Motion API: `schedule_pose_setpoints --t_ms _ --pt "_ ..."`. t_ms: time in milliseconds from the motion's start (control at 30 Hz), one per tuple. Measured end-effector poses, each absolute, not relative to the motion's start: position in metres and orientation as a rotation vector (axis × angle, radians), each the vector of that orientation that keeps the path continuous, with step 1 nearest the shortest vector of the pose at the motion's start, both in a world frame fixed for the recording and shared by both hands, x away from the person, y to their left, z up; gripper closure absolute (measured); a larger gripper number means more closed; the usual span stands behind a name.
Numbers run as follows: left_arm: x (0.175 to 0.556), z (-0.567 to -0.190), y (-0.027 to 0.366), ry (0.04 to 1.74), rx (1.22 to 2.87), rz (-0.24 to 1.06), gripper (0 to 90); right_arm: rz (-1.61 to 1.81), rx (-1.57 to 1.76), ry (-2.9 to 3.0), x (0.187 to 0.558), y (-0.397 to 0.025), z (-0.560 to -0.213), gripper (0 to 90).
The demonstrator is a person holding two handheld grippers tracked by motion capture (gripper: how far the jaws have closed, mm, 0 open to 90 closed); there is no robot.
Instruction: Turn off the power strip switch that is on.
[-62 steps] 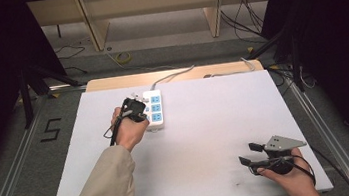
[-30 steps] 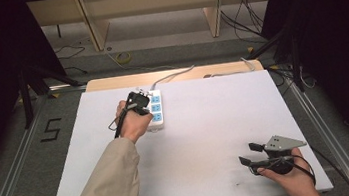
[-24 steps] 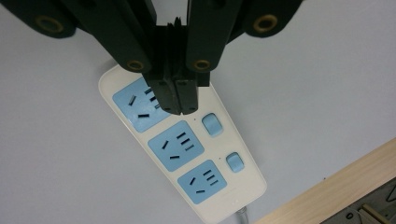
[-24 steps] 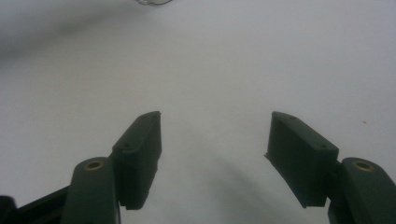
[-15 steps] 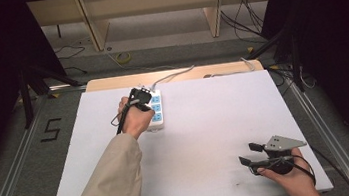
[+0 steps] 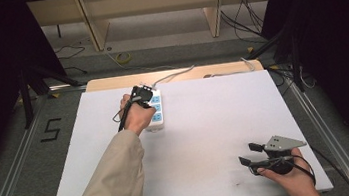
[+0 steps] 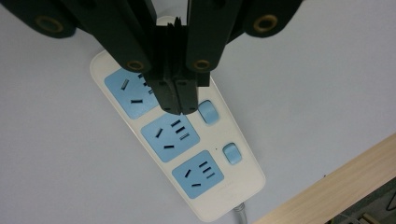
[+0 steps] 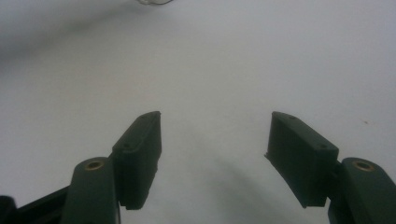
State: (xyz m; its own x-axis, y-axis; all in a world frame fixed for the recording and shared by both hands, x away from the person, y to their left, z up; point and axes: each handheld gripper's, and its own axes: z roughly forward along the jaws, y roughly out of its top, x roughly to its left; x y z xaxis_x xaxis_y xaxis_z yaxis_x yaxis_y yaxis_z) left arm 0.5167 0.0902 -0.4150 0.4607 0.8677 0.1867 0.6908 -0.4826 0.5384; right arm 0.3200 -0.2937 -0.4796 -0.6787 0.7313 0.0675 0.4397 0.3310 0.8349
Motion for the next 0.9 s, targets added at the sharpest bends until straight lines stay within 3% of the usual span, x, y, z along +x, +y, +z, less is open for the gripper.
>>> schedule_pose_setpoints --t_ms 900 --pt "0.525 -0.430 0.092 1.366 2.393 0.552 89.7 1.279 1.046 2.279 0.320 -0.294 -0.480 36.0"
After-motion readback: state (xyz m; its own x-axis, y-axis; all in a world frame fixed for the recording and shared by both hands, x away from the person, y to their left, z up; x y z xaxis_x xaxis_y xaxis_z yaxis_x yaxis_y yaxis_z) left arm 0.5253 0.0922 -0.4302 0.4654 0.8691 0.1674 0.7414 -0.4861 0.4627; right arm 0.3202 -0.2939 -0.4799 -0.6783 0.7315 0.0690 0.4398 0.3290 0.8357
